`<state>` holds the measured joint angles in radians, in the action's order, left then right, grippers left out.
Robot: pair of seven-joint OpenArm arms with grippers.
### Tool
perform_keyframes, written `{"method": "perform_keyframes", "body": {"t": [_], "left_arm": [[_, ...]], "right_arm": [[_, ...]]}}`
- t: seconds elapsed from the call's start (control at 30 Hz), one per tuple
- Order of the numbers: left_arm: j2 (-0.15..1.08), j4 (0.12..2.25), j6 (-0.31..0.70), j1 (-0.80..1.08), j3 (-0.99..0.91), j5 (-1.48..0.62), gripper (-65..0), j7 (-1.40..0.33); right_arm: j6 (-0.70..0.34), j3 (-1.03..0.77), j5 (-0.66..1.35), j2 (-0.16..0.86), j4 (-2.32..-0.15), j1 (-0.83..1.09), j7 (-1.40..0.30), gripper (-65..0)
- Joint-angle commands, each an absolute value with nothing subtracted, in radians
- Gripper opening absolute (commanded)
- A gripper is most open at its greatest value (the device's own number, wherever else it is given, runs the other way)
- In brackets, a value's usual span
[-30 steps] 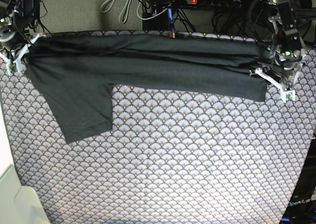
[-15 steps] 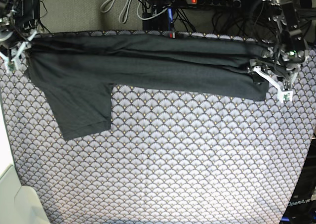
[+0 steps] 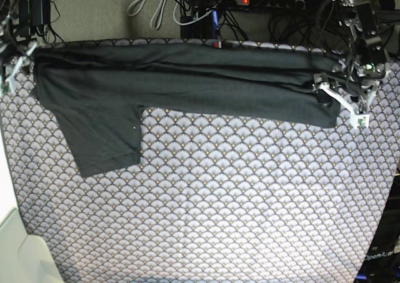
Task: Fold the T-shirt properly
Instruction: 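Release the hem and move the right gripper to the hanging sleeve, then grasp the sleeve with the right gripper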
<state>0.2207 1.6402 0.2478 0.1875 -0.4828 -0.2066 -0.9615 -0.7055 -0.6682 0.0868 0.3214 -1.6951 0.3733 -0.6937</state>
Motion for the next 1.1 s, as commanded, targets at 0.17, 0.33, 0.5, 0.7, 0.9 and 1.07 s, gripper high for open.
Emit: {"method": "perform_keyframes", "body": {"t": [0.17, 0.33, 0.5, 0.7, 0.9, 1.07], "left_arm": [[0.231, 1.655, 0.260, 0.179, -0.489, -0.205, -10.8, -0.949], [0.231, 1.662, 0.260, 0.179, -0.489, -0.205, -10.8, -0.951], [0.229, 1.664, 0.260, 0.180, -0.489, -0.205, -10.8, -0.951], [0.229, 1.664, 0.257, 0.191, -0.489, -0.205, -10.8, -0.951], [0.229, 1.662, 0.255, 0.189, -0.489, -0.205, -10.8, -0.951], [0.229, 1.664, 0.255, 0.186, -0.489, -0.205, -10.8, -0.951]], "right_arm": [[-0.698, -0.621, 0.094, 0.366, -1.704, 0.188, -0.684, -28.9], [-0.698, -0.450, 0.093, 0.392, -1.560, 0.010, -0.684, -26.2], [-0.698, -0.366, 0.061, 0.401, -1.267, -0.213, -0.673, -26.2], [-0.698, -0.355, 0.024, 0.407, -0.974, -0.401, -0.613, -26.2], [-0.698, -0.298, 0.024, 0.401, -0.891, -0.432, -0.526, -26.2], [-0.698, -0.257, 0.025, 0.371, -0.889, -0.432, -0.510, -26.2]]}}
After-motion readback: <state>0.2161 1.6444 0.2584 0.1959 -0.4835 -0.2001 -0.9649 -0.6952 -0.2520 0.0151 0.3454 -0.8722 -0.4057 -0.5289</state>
